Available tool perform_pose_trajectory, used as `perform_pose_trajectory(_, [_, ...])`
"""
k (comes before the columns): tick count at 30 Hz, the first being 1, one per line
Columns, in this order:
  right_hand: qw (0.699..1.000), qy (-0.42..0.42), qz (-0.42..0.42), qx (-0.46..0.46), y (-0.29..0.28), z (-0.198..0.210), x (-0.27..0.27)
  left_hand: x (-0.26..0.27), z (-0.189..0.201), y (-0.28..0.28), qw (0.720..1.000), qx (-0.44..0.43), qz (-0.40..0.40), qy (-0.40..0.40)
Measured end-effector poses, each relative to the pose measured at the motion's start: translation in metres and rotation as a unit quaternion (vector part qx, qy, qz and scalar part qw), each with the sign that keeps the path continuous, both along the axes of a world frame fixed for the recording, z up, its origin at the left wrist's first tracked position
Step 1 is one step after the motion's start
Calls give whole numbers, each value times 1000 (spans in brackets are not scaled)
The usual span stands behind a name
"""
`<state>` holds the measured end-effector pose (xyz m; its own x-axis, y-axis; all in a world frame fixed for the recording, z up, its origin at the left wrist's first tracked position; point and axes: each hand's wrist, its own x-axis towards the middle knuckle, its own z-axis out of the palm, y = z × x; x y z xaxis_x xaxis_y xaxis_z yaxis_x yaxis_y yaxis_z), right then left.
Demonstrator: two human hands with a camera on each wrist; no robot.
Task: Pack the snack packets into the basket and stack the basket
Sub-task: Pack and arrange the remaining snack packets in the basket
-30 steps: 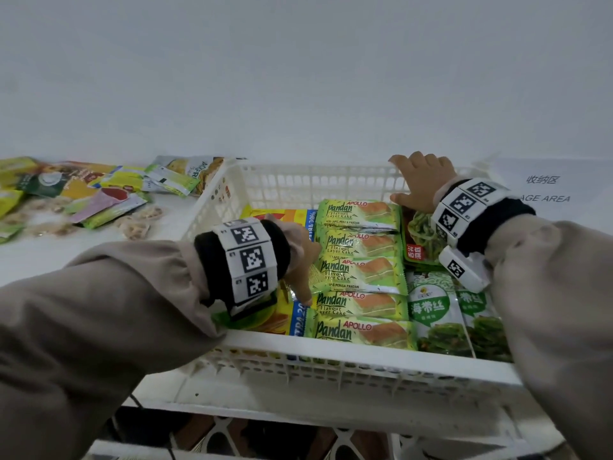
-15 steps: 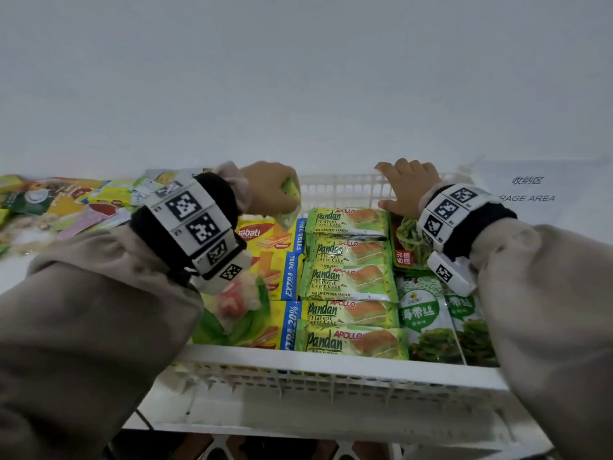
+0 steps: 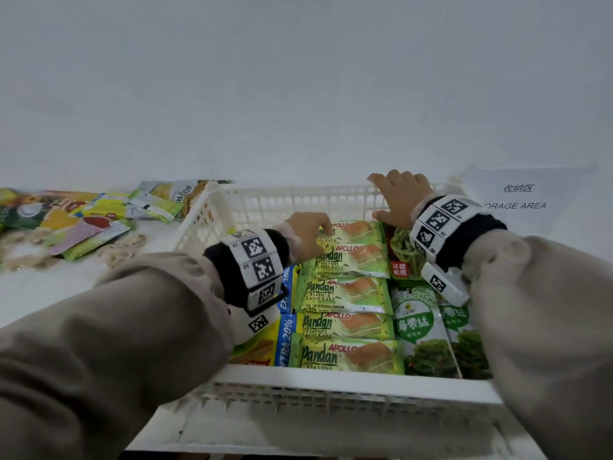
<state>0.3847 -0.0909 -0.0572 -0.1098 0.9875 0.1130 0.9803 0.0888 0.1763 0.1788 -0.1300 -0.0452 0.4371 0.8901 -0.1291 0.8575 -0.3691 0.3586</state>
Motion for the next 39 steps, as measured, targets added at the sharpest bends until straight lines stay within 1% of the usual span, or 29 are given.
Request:
perform_pose_trajectory(1, [1000,1,0,1,0,0,0,1,2,-1,998,38,-17,40])
perform_pose_trajectory(2, [1000,0,0,2,0,0,0,2,3,-2,995,68,-39,64])
perform_pose_trajectory(4, [1000,-3,0,4,0,-1,0,7,8,-7,983,115,-116,89])
perform_pose_trajectory(5, [1000,-5,0,6,0,-2,0,11,8,-9,971,127,-166,112])
perform_pose_trajectory(7, [1000,-7,0,7,0,-2,0,16,1,-13,941,120,-255,187])
perform_pose_trajectory(8, [1000,-8,-1,7,0,-2,0,18,-4,-14,928,101,-279,224])
perform_pose_trajectory(9, [1000,-9,-1,7,0,-2,0,18,-10,-14,924,73,-279,253])
perform_pose_trajectory(11, [1000,-8,0,5,0,-1,0,19,-20,-15,927,19,-251,279])
perform_pose_trajectory(12, [1000,-7,1,5,0,-1,0,20,-22,-16,929,7,-237,283])
perform_pose_trajectory(14, [1000,-6,0,3,-1,-1,0,20,-27,-18,936,12,-224,270])
perform_pose_trajectory(17, [1000,-5,-2,-1,-1,-1,-1,19,-31,-17,950,54,-211,223])
perform_pose_trajectory(18, [1000,-4,-2,-2,-1,0,-1,20,-31,-17,951,50,-208,223])
perform_pose_trajectory(21, [1000,-3,-3,-8,-2,1,-2,25,-22,-14,939,-4,-204,277])
perform_pose_trajectory(22, [1000,-3,-4,-9,-2,1,-2,27,-16,-12,936,-18,-210,281])
perform_pose_trajectory(23, [1000,-3,-5,-10,-2,1,-2,27,-7,-9,937,-31,-225,265])
perform_pose_trajectory(25, [1000,-4,-5,-10,-2,1,-2,21,18,-9,965,-81,-183,170])
perform_pose_trajectory(27, [1000,-3,-6,-11,-2,2,-3,8,47,-7,982,-50,-153,94])
perform_pose_trajectory(30, [1000,-6,-8,-17,-3,3,-3,-22,86,-3,994,7,-110,25])
perform_pose_trajectory(32, [1000,-8,-8,-19,-3,4,-3,-49,107,-2,997,32,-71,3])
perform_pose_trajectory(35, [999,-10,-10,-34,-3,7,-3,-92,122,-6,998,54,4,18])
perform_pose_trajectory(37, [998,-9,-17,-61,-3,14,-5,-116,120,-10,997,53,55,20])
perform_pose_trajectory(39, [994,-7,-31,-104,-4,24,-8,-136,108,-15,994,27,104,22])
